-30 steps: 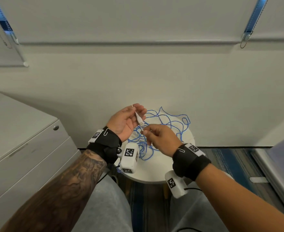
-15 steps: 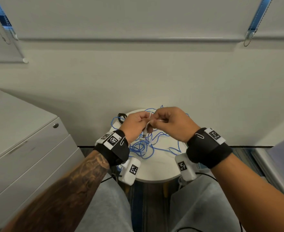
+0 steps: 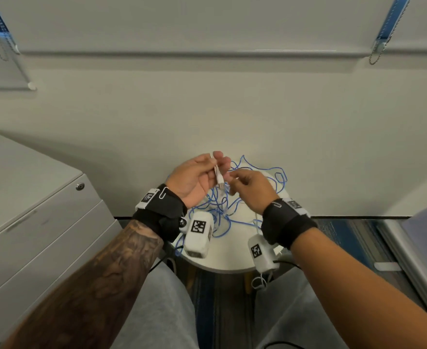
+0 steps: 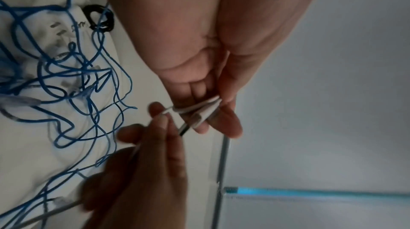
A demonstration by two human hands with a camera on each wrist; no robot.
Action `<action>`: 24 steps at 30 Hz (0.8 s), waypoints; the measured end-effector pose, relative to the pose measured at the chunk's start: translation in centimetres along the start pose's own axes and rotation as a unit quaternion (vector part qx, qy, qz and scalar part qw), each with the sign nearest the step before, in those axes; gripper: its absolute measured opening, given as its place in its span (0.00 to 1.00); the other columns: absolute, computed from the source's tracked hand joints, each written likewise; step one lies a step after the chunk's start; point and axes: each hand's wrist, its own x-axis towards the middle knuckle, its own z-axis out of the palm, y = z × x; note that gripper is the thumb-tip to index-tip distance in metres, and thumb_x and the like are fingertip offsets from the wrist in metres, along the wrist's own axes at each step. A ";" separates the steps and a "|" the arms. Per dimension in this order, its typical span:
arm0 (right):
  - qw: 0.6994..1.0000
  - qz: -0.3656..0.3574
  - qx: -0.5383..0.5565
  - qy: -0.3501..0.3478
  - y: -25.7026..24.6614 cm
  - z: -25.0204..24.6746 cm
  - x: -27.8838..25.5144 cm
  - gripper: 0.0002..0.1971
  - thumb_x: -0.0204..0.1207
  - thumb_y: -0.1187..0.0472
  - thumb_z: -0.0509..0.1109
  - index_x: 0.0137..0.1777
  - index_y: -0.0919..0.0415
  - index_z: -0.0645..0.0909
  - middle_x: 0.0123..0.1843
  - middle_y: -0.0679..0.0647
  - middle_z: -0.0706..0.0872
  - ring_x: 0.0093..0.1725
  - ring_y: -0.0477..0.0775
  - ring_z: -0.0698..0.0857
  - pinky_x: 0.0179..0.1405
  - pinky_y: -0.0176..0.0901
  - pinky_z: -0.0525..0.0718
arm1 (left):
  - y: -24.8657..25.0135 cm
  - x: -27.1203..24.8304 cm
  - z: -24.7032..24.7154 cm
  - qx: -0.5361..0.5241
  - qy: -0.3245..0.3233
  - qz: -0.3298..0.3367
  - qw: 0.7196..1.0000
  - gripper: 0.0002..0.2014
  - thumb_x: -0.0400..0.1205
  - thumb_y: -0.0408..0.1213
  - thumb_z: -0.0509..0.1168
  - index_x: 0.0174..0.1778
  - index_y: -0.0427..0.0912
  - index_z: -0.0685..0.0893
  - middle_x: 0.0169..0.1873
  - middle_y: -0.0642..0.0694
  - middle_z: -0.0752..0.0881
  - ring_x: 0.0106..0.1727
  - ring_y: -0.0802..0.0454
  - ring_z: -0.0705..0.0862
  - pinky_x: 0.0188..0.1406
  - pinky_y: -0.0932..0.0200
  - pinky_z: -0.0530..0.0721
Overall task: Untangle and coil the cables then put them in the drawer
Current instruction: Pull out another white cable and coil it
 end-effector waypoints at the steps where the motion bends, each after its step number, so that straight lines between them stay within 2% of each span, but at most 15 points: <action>1: 1.000 -0.002 -0.006 -0.012 0.2 0.6 -0.4 0.08 0.86 0.56 0.67 0.49 0.52 0.88 0.32 0.47 0.85 0.26 0.38 0.76 0.32 0.30 0.75 | 0.0 0.4 -0.4 -0.022 0.021 0.007 1.000 0.10 0.87 0.23 0.54 0.51 0.34 0.81 0.44 0.39 0.91 0.45 0.49 0.91 0.47 0.56 0.90; 5: 0.999 -0.022 -0.018 -0.046 0.5 2.2 -1.8 0.10 0.86 0.55 0.66 0.54 0.55 0.88 0.28 0.44 0.82 0.26 0.37 0.78 0.31 0.26 0.74 | -0.7 1.7 -2.3 -0.045 0.081 0.024 0.995 0.09 0.85 0.22 0.56 0.50 0.35 0.80 0.47 0.37 0.91 0.51 0.44 0.91 0.54 0.53 0.89; 7: 0.998 -0.018 -0.024 -0.061 0.5 2.3 -2.1 0.10 0.86 0.54 0.66 0.53 0.56 0.88 0.27 0.44 0.81 0.25 0.39 0.78 0.31 0.33 0.78 | -1.4 2.2 -3.0 -0.026 0.098 0.031 0.994 0.08 0.85 0.22 0.57 0.50 0.35 0.81 0.48 0.37 0.91 0.53 0.43 0.90 0.58 0.51 0.87; 9: 0.997 -0.002 0.004 -0.077 0.3 2.0 -2.2 0.11 0.85 0.54 0.67 0.47 0.59 0.86 0.24 0.44 0.80 0.23 0.42 0.76 0.26 0.43 0.83 | -2.0 2.6 -3.3 -0.002 0.110 0.046 0.993 0.08 0.85 0.22 0.57 0.50 0.34 0.81 0.49 0.38 0.91 0.53 0.42 0.90 0.61 0.50 0.85; 11: 0.995 0.004 0.040 -0.094 -0.2 1.5 -2.1 0.13 0.84 0.55 0.69 0.43 0.64 0.85 0.22 0.44 0.78 0.21 0.44 0.75 0.23 0.43 0.83 | -2.2 3.2 -3.5 0.036 0.126 0.064 0.989 0.08 0.85 0.22 0.57 0.51 0.33 0.82 0.49 0.37 0.90 0.52 0.43 0.91 0.62 0.51 0.85; 13: 0.994 -0.009 0.056 -0.090 -0.7 1.0 -1.5 0.13 0.83 0.56 0.70 0.43 0.66 0.85 0.23 0.46 0.76 0.21 0.42 0.72 0.24 0.38 0.79 | -2.4 3.9 -3.6 0.107 0.131 0.081 0.982 0.09 0.85 0.21 0.58 0.51 0.32 0.83 0.48 0.36 0.90 0.49 0.43 0.91 0.57 0.53 0.87; 14: 0.995 -0.018 0.056 -0.077 -0.8 0.7 -0.9 0.12 0.83 0.56 0.71 0.43 0.65 0.85 0.25 0.51 0.77 0.22 0.43 0.71 0.25 0.36 0.76 | -2.5 4.3 -3.6 0.154 0.124 0.086 0.977 0.09 0.84 0.20 0.59 0.51 0.32 0.84 0.46 0.36 0.90 0.46 0.45 0.91 0.53 0.54 0.88; 16: 0.997 -0.045 0.051 -0.040 -0.7 0.0 0.7 0.11 0.83 0.55 0.71 0.43 0.61 0.86 0.31 0.62 0.82 0.27 0.48 0.74 0.31 0.41 0.75 | -2.9 4.9 -3.4 0.258 0.096 0.083 0.958 0.10 0.82 0.20 0.62 0.49 0.36 0.87 0.43 0.38 0.90 0.40 0.49 0.90 0.45 0.58 0.87; 17: 0.997 -0.054 0.050 -0.020 -0.4 -0.3 1.6 0.11 0.83 0.55 0.71 0.43 0.60 0.86 0.34 0.64 0.85 0.30 0.52 0.79 0.35 0.46 0.78 | -3.1 5.3 -3.4 0.298 0.076 0.076 0.949 0.10 0.82 0.22 0.64 0.48 0.38 0.88 0.41 0.38 0.90 0.38 0.50 0.89 0.43 0.58 0.87; 18: 0.997 -0.058 0.051 -0.002 0.1 -0.5 2.5 0.10 0.83 0.56 0.71 0.42 0.60 0.87 0.36 0.62 0.88 0.34 0.55 0.83 0.40 0.48 0.81 | -3.3 5.6 -3.3 0.315 0.055 0.062 0.945 0.09 0.82 0.23 0.64 0.47 0.39 0.88 0.41 0.38 0.89 0.37 0.51 0.88 0.41 0.58 0.86; 20: 0.996 -0.060 0.054 0.027 1.0 -0.9 4.0 0.08 0.82 0.61 0.71 0.42 0.62 0.87 0.37 0.55 0.90 0.39 0.52 0.87 0.45 0.43 0.84 | -3.5 6.1 -3.3 0.280 0.028 0.012 0.959 0.10 0.86 0.27 0.59 0.48 0.36 0.87 0.38 0.38 0.87 0.34 0.49 0.85 0.38 0.58 0.86; 23: 0.995 -0.056 0.063 0.045 2.5 -0.5 5.8 0.05 0.80 0.63 0.72 0.44 0.62 0.87 0.36 0.54 0.90 0.39 0.51 0.87 0.44 0.43 0.84 | -3.6 6.9 -3.5 0.220 0.010 -0.053 0.974 0.12 0.87 0.27 0.53 0.48 0.29 0.82 0.34 0.36 0.82 0.30 0.48 0.81 0.33 0.60 0.82; 24: 0.995 -0.049 0.071 0.047 3.1 -0.3 6.3 0.04 0.79 0.63 0.73 0.45 0.62 0.87 0.34 0.50 0.89 0.36 0.47 0.85 0.41 0.40 0.82 | -3.8 7.2 -3.7 0.221 0.007 -0.066 0.973 0.12 0.86 0.26 0.53 0.48 0.28 0.82 0.33 0.36 0.81 0.29 0.48 0.80 0.32 0.60 0.81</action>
